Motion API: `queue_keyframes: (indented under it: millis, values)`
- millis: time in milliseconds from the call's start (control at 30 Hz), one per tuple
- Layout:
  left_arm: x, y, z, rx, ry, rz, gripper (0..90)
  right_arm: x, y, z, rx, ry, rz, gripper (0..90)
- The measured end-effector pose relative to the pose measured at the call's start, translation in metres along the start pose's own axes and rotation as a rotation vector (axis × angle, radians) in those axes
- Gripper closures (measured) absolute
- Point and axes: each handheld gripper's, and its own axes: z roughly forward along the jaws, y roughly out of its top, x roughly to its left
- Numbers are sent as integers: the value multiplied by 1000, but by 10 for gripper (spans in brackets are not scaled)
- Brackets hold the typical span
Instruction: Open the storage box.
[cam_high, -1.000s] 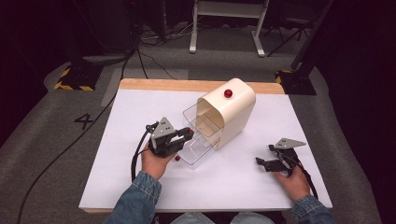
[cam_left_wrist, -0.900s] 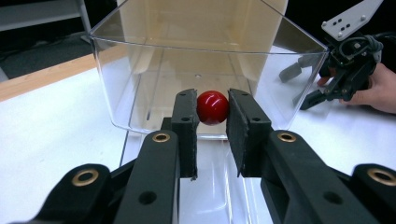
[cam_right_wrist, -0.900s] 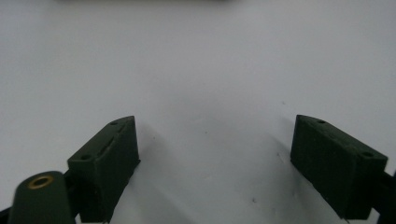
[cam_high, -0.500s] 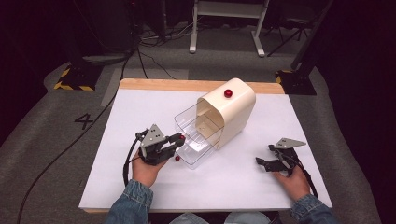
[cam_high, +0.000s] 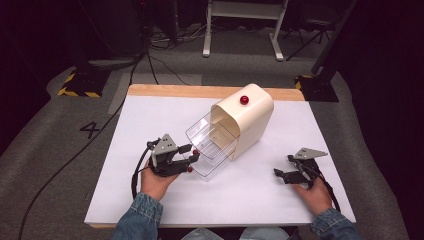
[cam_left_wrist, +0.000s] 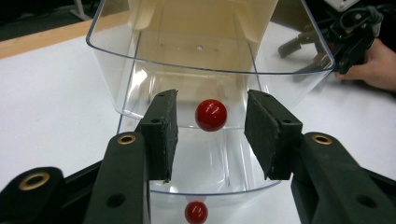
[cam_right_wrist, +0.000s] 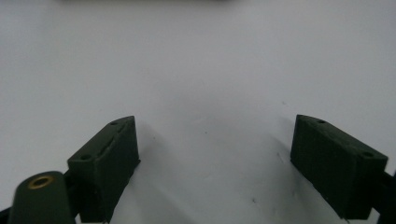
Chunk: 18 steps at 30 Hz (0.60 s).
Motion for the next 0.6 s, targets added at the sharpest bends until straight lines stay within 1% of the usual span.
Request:
queue_keyframes:
  millis: [100,233,333,367,400,467,533,600]
  values:
    - [0,-2,1,13,5,3,537,0,0,0,0,0,0,154]
    - [0,-4,-1,16,7,4,522,0,0,0,0,0,0,153]
    - [0,-5,-3,15,15,4,507,0,0,0,0,0,0,154]
    - [0,-6,-4,15,21,10,502,0,0,0,-1,0,0,154]
    - [0,-6,-6,15,24,10,500,0,0,0,-1,0,0,154]
    - [-1,-8,-11,23,41,23,496,0,0,0,-1,0,0,154]
    - [-1,-10,-17,19,49,25,485,0,0,0,-1,0,0,154]
    - [-2,-11,-23,25,61,27,470,0,0,0,-1,0,0,154]
